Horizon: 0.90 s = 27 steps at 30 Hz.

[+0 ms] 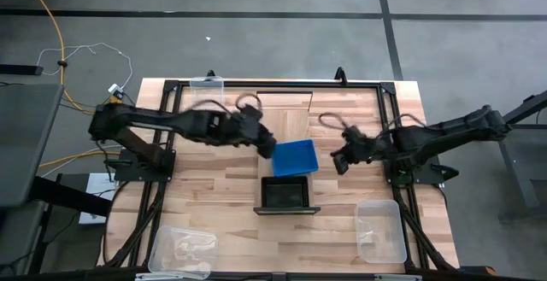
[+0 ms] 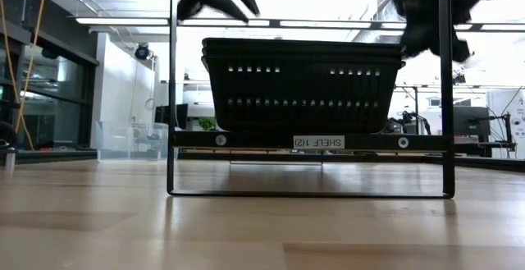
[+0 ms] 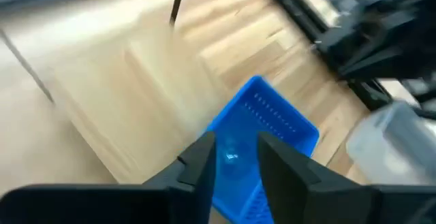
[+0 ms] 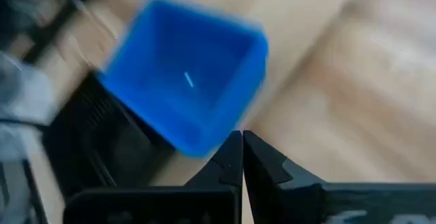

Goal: Stack baskets on shelf by color
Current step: Stack the blue bin on top of the other blue bin on the shelf

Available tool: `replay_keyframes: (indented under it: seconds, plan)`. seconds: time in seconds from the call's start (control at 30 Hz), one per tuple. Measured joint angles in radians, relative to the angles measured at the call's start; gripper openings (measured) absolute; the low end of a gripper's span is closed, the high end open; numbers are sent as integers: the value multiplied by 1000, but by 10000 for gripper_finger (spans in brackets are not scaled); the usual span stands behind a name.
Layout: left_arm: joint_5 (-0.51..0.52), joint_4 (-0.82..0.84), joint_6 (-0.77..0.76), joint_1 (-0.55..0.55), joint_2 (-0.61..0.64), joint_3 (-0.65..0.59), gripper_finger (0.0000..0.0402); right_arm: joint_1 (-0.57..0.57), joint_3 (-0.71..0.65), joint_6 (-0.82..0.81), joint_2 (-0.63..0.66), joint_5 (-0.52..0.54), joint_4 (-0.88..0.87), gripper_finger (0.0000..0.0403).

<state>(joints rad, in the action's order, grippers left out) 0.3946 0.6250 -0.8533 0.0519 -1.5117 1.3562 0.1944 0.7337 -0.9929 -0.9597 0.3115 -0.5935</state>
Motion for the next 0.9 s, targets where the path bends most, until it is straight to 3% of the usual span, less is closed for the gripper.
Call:
replay_keyframes:
  seconds: [0.2,0.3,0.47,0.67,0.9]
  plan:
    - [37,-20,290,-32,155,0,10,31,-147,-139,-99,-91,134,0]
    - [96,4,332,-74,220,-23,8,42,-184,-178,-124,-74,264,0]
    - [123,-125,291,-132,339,-213,2,27,-193,-204,-156,3,346,0]
    - [87,-348,254,-163,474,-449,0,-7,-192,-207,-211,-8,417,0]
    - [99,-376,264,-174,557,-511,0,-18,-186,-215,-282,-31,519,0]
